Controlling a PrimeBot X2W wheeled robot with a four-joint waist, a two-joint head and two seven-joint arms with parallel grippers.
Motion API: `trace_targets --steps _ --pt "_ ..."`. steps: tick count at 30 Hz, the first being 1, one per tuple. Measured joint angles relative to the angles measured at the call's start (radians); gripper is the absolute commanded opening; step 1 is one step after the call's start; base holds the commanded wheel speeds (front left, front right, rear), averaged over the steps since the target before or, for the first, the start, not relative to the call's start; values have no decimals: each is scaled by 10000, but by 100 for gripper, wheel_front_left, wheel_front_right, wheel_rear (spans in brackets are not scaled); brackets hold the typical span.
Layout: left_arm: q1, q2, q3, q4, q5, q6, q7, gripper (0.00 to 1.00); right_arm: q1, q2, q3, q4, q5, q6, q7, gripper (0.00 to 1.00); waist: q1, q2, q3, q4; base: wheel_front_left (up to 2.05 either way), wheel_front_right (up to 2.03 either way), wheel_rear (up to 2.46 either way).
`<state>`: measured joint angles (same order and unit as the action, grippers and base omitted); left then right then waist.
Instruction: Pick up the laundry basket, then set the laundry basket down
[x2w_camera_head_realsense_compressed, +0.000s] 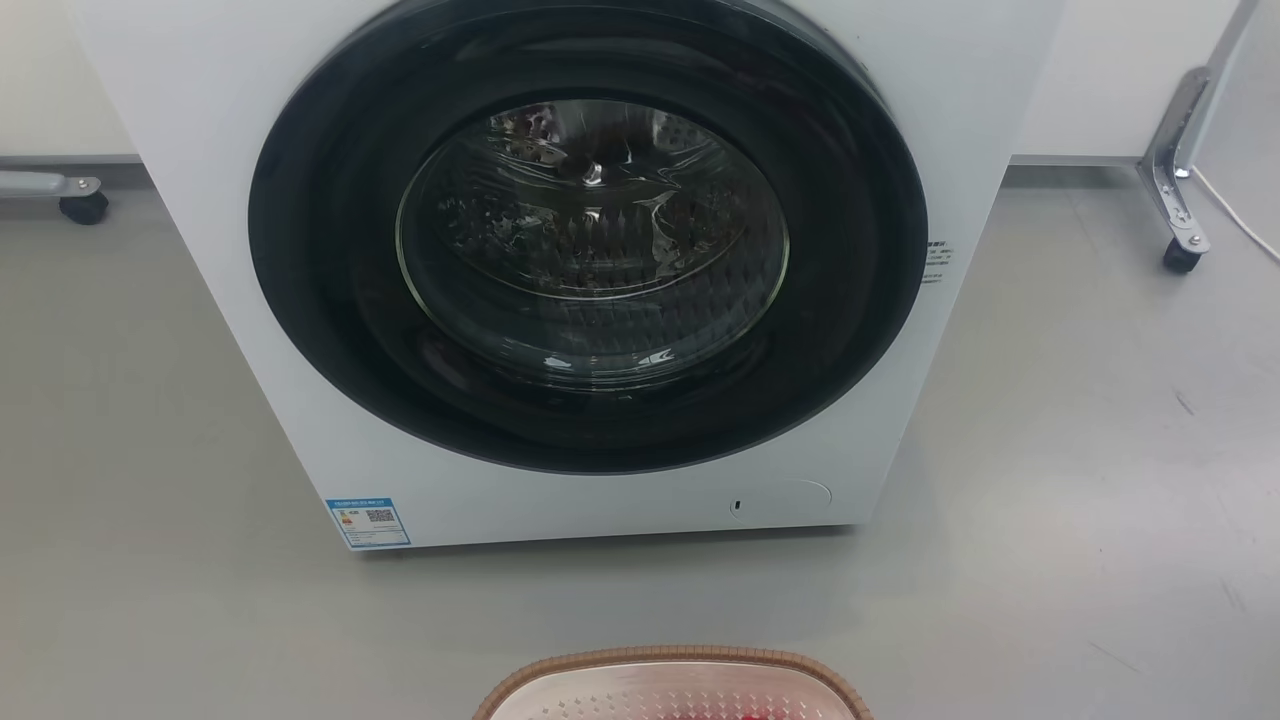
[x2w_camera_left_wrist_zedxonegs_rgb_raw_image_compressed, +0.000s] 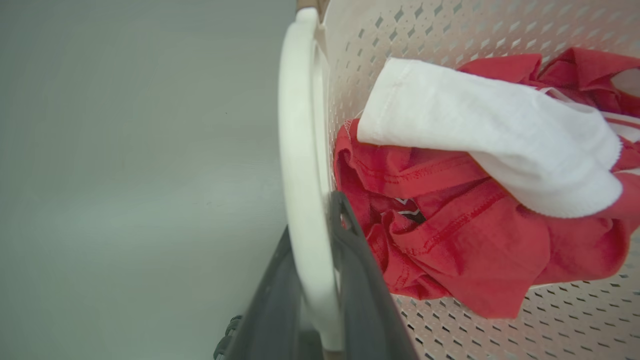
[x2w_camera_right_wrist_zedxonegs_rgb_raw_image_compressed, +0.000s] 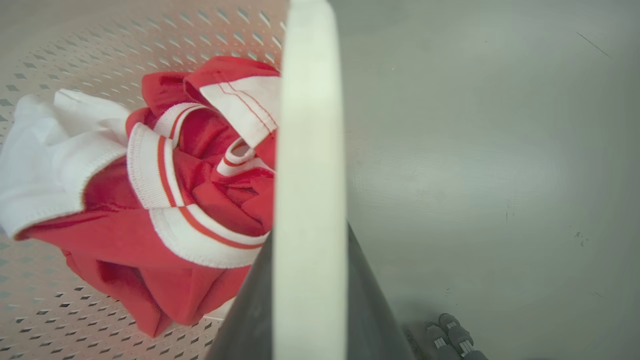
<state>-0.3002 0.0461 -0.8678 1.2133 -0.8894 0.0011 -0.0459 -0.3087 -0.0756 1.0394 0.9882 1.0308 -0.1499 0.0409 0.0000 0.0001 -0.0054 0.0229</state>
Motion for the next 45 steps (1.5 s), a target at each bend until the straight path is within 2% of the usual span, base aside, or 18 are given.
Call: trace_targets --steps 24,33,45 --pt "-5 25 -105 -128 -322 79 -17 0 -175 -8 472 159 523 0 -245 0 0 0 193 -14 0 0 0" --pt "-962 77 -121 -234 -282 165 -171 0 -1327 -35 470 263 527 0 -353 0 0 0 850 25 0 0 0" --pt "-2793 150 -69 -332 -69 270 -445 0 -3431 -50 343 554 412 2 -698 0 2 1 2369 165 0 0 0"
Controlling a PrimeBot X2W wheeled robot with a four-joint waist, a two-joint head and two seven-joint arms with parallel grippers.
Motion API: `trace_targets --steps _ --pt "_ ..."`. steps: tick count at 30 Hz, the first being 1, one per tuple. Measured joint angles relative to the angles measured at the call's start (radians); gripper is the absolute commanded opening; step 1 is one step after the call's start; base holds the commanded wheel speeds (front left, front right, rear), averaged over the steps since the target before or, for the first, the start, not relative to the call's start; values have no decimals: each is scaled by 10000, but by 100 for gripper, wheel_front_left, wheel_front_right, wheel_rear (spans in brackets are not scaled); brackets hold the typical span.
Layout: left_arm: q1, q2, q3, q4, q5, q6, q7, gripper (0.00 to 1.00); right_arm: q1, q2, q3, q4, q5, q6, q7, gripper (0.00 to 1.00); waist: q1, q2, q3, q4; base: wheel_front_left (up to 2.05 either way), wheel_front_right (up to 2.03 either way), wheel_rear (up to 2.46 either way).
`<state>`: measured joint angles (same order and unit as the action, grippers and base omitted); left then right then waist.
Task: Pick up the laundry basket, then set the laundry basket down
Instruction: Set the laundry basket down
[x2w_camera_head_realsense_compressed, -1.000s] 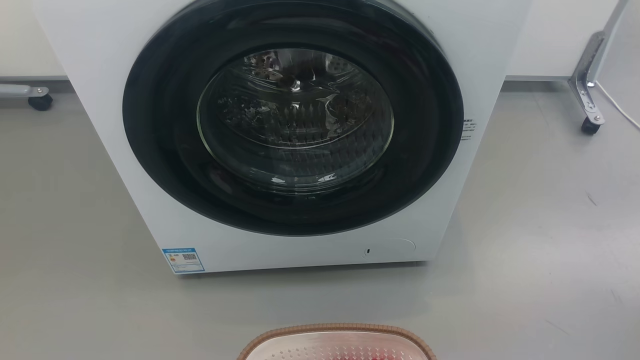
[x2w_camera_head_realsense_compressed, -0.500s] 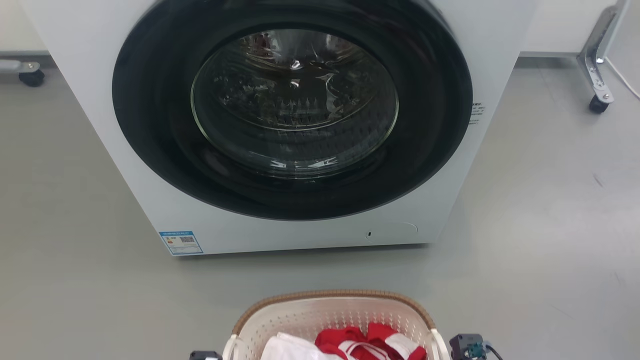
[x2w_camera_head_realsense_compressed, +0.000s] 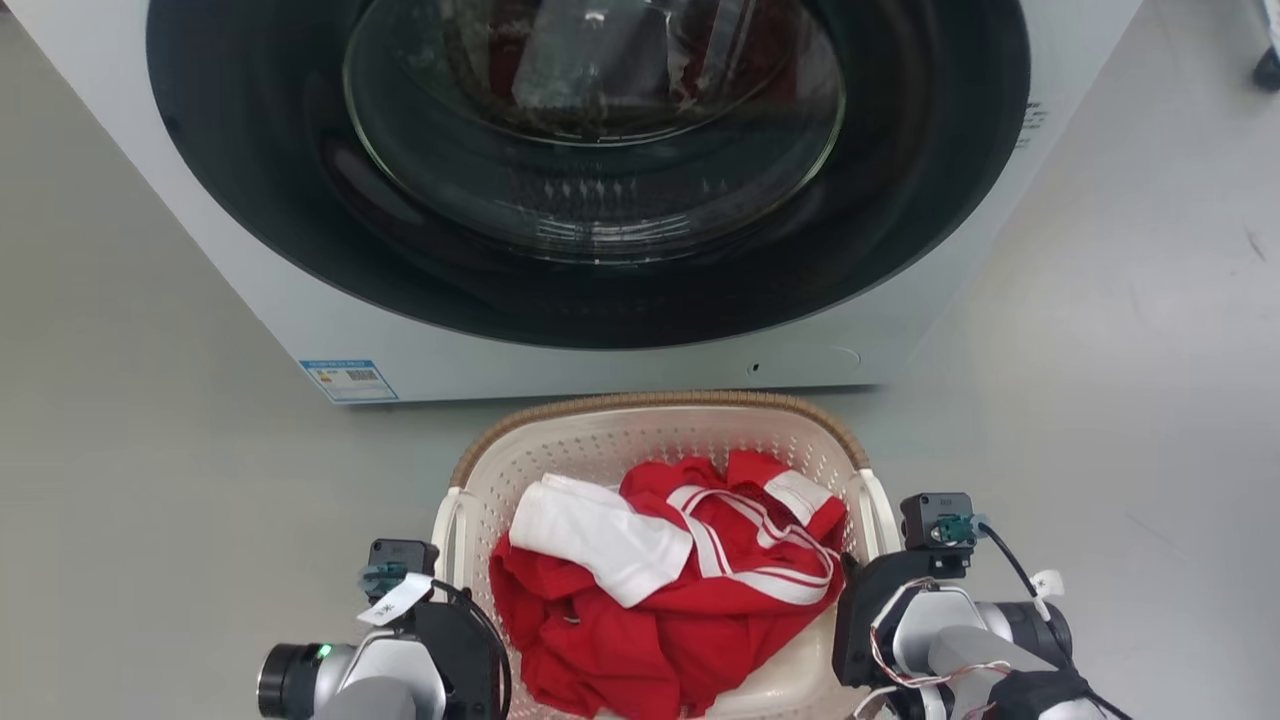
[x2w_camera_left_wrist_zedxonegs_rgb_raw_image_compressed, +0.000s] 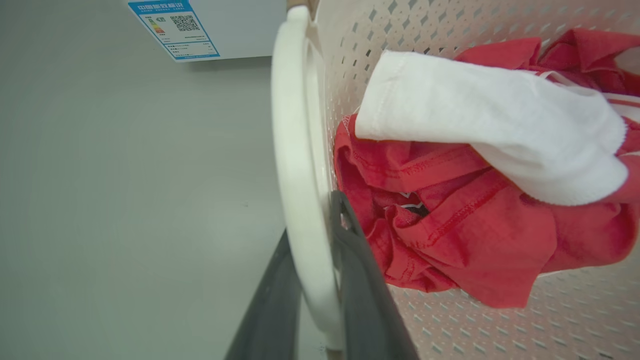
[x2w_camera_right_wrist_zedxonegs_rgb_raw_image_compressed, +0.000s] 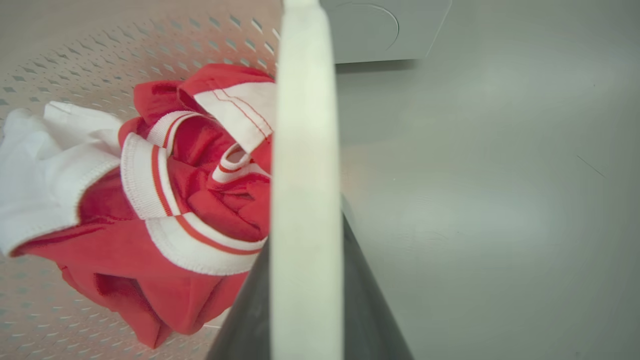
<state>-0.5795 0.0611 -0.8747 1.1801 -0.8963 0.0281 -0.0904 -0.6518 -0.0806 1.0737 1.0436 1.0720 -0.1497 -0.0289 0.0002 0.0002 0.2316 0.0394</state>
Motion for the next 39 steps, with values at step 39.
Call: trace_targets --steps 39 --pt "-3424 -71 15 -153 460 159 -713 0 -3617 2 -224 1390 -625 90 -1321 0 -1 1 5579 695 0 0 0"
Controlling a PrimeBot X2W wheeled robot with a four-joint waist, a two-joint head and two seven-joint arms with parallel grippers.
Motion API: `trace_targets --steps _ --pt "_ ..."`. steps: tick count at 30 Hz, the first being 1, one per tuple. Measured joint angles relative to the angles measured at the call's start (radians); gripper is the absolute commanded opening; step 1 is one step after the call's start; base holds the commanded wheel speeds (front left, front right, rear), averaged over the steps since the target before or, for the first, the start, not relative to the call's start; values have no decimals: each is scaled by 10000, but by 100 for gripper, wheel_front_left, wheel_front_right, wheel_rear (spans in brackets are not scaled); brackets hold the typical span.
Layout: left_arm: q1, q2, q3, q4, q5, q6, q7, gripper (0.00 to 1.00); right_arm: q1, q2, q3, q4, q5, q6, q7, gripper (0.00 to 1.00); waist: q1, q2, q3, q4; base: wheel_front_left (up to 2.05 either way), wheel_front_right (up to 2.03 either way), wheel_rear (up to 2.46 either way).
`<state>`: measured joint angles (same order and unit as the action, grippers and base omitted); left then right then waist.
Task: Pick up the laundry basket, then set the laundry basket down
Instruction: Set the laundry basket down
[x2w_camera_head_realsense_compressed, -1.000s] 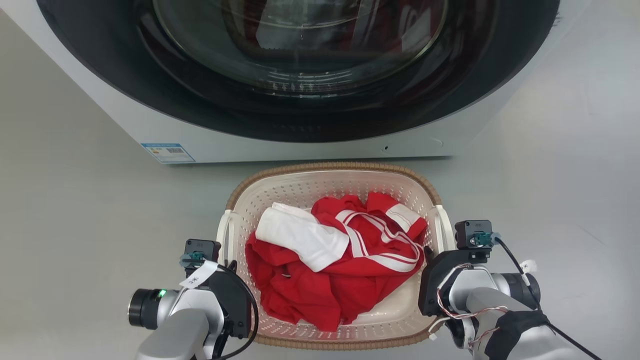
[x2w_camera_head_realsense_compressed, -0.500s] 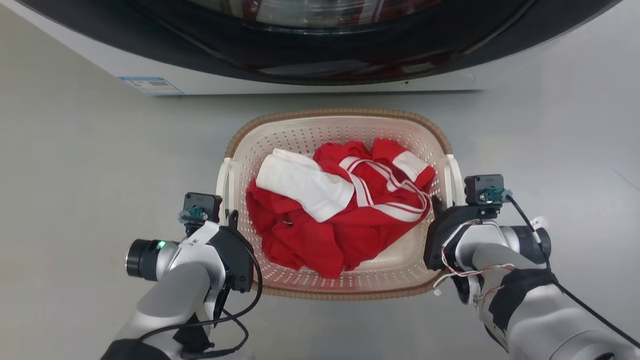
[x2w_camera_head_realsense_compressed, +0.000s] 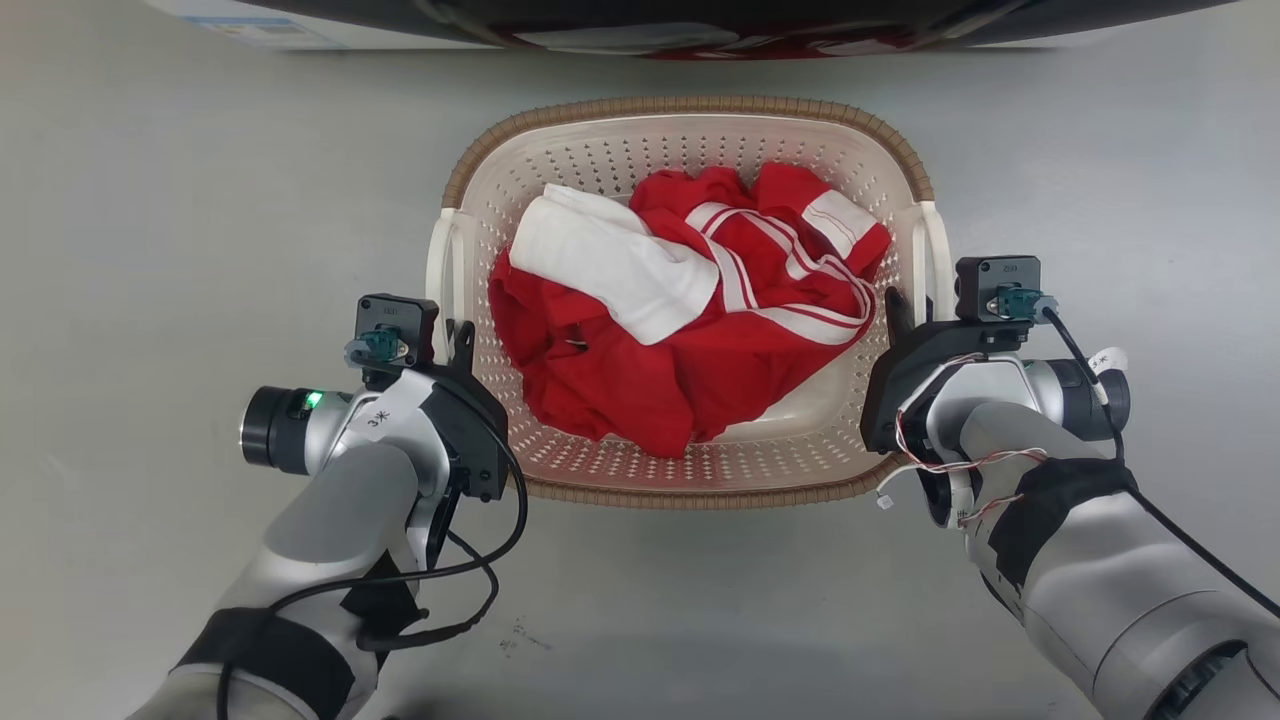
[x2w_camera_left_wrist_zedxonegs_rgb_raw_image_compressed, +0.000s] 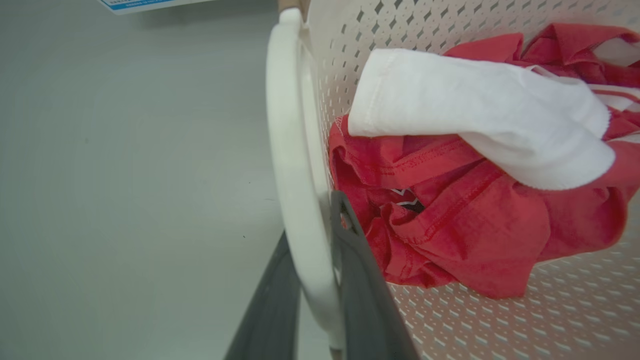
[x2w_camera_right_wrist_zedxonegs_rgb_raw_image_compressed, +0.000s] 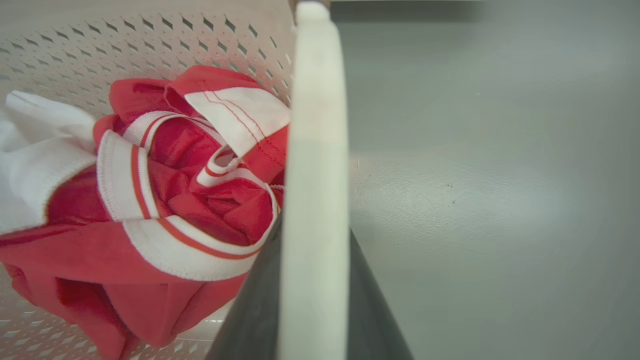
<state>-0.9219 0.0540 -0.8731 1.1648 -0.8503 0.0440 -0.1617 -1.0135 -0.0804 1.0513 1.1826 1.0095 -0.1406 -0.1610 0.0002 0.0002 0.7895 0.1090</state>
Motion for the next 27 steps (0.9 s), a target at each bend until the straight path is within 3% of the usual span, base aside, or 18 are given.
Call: trace_targets --steps 19,20,21,22,24,26,27 --pt "-451 -100 -73 357 280 -17 -405 0 -222 2 61 107 -69 2 -387 0 -2 -2 410 265 0 0 0" --pt "-476 -107 -77 387 326 -17 -424 0 -222 2 63 109 -69 2 -430 7 -2 -2 414 268 0 0 0" --pt "-515 -111 -77 412 339 -17 -426 0 -222 2 75 113 -69 0 -437 30 -2 -2 418 271 0 0 0" --pt "-559 -111 -79 430 339 -56 -435 0 -222 2 102 119 -73 0 -441 44 -2 -2 421 274 0 0 0" --pt "-627 -115 -82 443 353 -90 -529 0 -198 4 198 150 -150 2 -439 100 -2 -2 424 278 0 0 0" --pt "-686 -165 -82 464 362 -88 -564 12 -204 10 213 148 -153 6 -449 100 -2 -2 421 285 0 0 0" --pt "-720 -188 -77 483 362 -81 -573 25 -204 25 226 144 -155 17 -487 100 -2 -2 420 288 0 0 0"
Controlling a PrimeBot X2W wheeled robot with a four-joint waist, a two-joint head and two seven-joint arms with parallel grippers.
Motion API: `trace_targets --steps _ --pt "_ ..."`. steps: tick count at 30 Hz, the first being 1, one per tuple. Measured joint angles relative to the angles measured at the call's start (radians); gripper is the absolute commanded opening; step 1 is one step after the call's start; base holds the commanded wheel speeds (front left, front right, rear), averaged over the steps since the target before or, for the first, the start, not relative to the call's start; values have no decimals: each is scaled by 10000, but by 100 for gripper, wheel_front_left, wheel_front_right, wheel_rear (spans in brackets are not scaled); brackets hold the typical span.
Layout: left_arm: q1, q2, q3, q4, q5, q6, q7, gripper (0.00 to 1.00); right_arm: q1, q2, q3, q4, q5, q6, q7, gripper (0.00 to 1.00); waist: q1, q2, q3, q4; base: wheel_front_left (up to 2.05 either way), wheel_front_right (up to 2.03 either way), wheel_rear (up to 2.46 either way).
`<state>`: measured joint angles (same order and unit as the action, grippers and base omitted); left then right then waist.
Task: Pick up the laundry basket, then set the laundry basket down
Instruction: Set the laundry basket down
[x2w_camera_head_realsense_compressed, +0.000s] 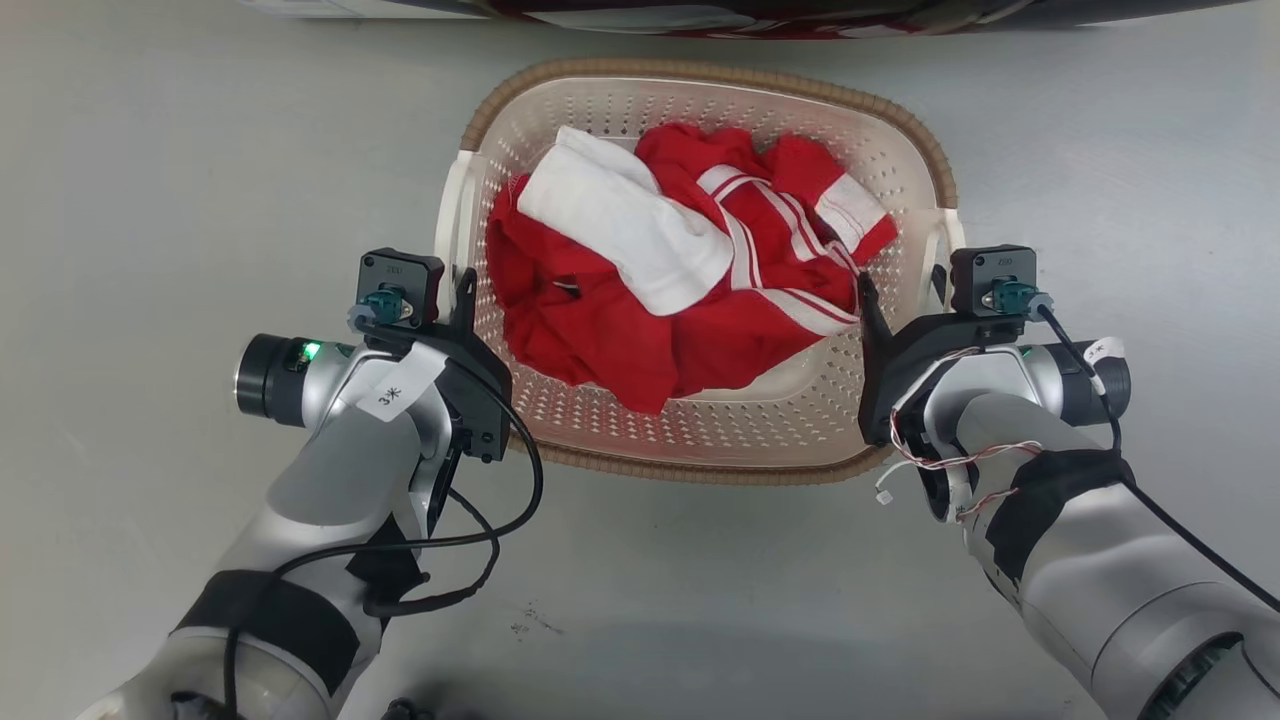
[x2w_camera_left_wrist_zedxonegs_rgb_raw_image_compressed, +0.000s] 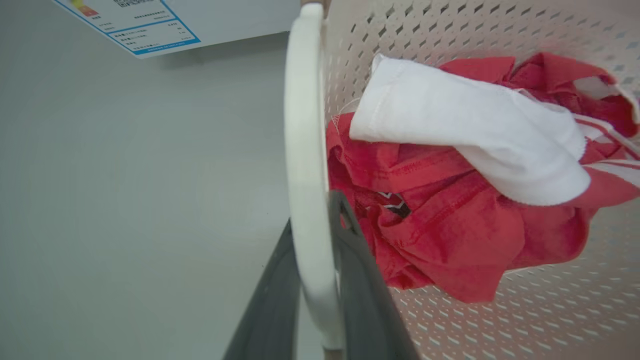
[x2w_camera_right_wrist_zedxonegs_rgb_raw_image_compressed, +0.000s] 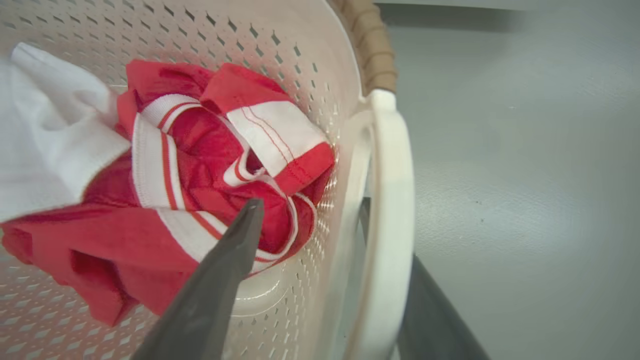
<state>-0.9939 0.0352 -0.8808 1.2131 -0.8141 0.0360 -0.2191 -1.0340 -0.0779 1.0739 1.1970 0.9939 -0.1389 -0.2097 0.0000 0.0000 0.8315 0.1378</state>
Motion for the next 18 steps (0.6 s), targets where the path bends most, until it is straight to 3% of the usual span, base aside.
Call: trace_targets --steps 1,2,3,18 --pt "-22 -10 6 12 0 -2 0 41 1 21 12 6 0 0 0 100 0 0 -3 4 0 0 0" --pt "-24 -8 6 29 0 -6 -6 86 0 21 17 6 0 0 -8 100 0 0 -7 9 0 0 0" --pt "-23 -15 6 54 0 -6 -27 100 -2 33 21 6 -2 23 -40 100 0 0 -11 13 0 0 0" --pt "96 -58 174 217 -69 8 -132 100 -12 90 115 150 -81 69 -136 100 0 0 -338 35 0 0 0"
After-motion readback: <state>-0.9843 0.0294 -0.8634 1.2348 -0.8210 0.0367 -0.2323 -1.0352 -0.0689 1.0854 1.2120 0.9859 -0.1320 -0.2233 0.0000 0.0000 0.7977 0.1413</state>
